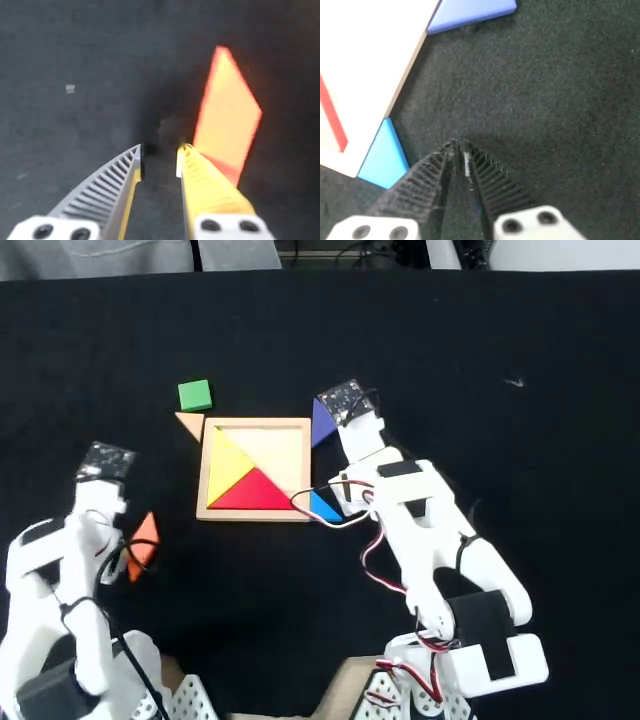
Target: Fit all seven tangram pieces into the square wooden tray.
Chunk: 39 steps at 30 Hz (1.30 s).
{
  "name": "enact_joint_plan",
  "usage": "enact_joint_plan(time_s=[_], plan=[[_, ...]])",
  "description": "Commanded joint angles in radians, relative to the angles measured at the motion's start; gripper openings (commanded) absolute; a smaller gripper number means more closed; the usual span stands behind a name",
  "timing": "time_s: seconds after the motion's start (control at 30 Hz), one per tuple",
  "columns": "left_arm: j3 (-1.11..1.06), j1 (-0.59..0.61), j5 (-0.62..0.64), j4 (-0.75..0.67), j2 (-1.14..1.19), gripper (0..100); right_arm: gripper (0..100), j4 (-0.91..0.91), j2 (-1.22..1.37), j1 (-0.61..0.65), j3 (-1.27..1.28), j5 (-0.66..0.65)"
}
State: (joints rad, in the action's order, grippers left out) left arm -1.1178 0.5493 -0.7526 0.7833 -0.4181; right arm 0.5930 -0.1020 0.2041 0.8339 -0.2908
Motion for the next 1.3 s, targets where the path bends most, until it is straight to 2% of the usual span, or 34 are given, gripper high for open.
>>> enact_joint_plan(time_s=[0.0,0.13,0.23,0.37,0.47,0.67,0.73,0.87,1.27], plan=[[0.051,-0.107,-0.015,0.106,0.021,13,1.1,-0.011,-0.002,0.012,-0.007,-0.012],[0.05,-0.205,-0.003,0.239,0.009,13,1.1,-0.011,-0.002,0.012,-0.007,-0.012],[0.074,-0.294,0.06,0.322,0.006,13,1.1,-0.011,-0.002,0.012,-0.007,-0.012],[0.124,-0.386,0.224,0.344,-0.014,13,1.1,-0.011,-0.002,0.012,-0.007,-0.012],[0.15,-0.423,0.259,0.344,-0.041,13,1.1,-0.011,-0.002,0.012,-0.007,-0.012],[0.269,-0.364,0.253,0.422,-0.133,13,1.1,-0.011,-0.002,0.012,-0.007,-0.012],[0.288,-0.334,0.252,0.408,-0.146,14,1.1,-0.011,-0.002,0.012,-0.007,-0.012],[0.268,-0.308,0.212,0.385,-0.097,23,1.1,-0.011,-0.002,0.012,-0.007,-0.012],[0.283,-0.315,0.247,0.235,0.15,23,1.1,-0.011,-0.002,0.012,-0.007,-0.012]])
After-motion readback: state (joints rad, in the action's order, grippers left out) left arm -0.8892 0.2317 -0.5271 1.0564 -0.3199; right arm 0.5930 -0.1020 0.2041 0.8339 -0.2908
